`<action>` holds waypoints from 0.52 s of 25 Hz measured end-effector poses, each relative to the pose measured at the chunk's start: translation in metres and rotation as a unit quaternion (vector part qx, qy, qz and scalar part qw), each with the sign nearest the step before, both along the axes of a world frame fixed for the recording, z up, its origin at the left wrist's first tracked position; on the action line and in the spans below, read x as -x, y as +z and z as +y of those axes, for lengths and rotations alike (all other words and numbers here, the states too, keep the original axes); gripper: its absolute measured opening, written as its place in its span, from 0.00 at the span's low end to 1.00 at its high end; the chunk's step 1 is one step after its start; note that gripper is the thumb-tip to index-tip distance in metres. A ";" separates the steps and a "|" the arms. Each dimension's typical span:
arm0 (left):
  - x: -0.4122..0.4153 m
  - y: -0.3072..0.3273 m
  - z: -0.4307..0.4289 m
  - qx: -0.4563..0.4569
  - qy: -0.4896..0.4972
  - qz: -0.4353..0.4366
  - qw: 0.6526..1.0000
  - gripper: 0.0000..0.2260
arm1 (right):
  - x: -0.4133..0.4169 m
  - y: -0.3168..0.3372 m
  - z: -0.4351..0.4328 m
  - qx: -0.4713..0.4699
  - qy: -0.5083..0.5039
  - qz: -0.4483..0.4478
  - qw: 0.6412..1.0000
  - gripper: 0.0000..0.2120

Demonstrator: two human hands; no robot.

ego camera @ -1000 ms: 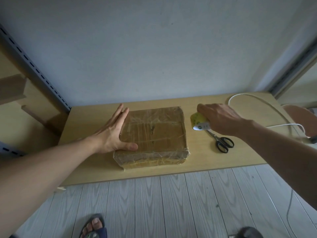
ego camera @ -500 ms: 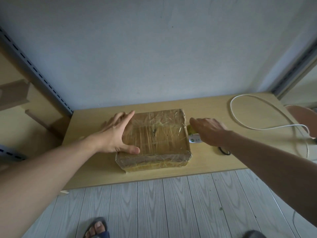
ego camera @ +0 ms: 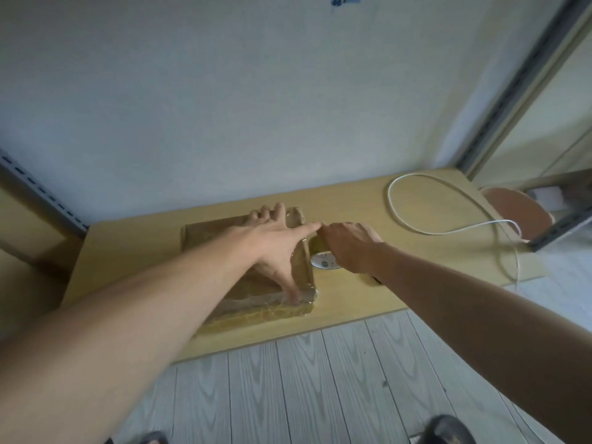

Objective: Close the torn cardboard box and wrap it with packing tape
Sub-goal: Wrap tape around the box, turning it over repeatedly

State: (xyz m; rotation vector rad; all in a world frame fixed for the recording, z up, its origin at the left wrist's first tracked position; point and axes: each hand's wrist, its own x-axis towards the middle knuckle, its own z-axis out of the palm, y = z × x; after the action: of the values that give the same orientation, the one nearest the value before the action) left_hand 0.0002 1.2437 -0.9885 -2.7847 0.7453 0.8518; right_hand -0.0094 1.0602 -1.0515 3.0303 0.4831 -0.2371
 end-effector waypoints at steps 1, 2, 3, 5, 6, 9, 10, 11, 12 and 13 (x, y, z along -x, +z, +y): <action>0.004 0.003 0.005 0.018 -0.008 -0.017 1.000 0.68 | 0.002 0.005 -0.006 -0.027 0.000 -0.004 1.000 0.13; 0.006 0.009 0.011 0.050 -0.009 -0.029 0.998 0.67 | 0.005 0.013 -0.012 -0.065 -0.002 -0.012 0.998 0.10; 0.005 0.017 0.018 0.099 -0.005 -0.040 0.994 0.66 | 0.008 0.026 -0.017 -0.123 -0.015 -0.024 0.992 0.10; -0.003 0.034 0.033 0.199 -0.004 -0.071 0.977 0.66 | 0.009 0.059 -0.024 -0.287 -0.060 -0.095 0.951 0.12; -0.004 0.040 0.041 0.243 -0.011 -0.085 0.966 0.67 | 0.007 0.077 -0.024 -0.358 -0.090 -0.141 0.919 0.11; -0.001 0.044 0.064 0.354 -0.004 -0.063 0.933 0.69 | 0.005 0.112 -0.008 -0.468 -0.154 -0.191 0.849 0.16; 0.000 0.044 0.072 0.371 0.002 -0.038 0.928 0.68 | 0.008 0.116 0.001 -0.478 -0.152 -0.174 0.847 0.14; 0.002 0.047 0.079 0.392 0.009 -0.007 0.920 0.64 | 0.011 0.116 0.010 -0.479 -0.141 -0.151 0.854 0.13; 0.000 0.048 0.084 0.426 0.020 0.029 0.904 0.56 | 0.012 0.112 0.018 -0.478 -0.124 -0.130 0.860 0.12; -0.001 0.049 0.087 0.471 0.051 0.057 0.879 0.47 | 0.012 0.111 0.025 -0.484 -0.108 -0.118 0.860 0.12</action>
State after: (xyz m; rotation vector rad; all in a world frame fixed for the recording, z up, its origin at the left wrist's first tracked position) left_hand 0.0016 1.3307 -0.9390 -3.6513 1.3363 0.8188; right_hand -0.0214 1.0853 -0.9406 4.0036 0.2795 0.5503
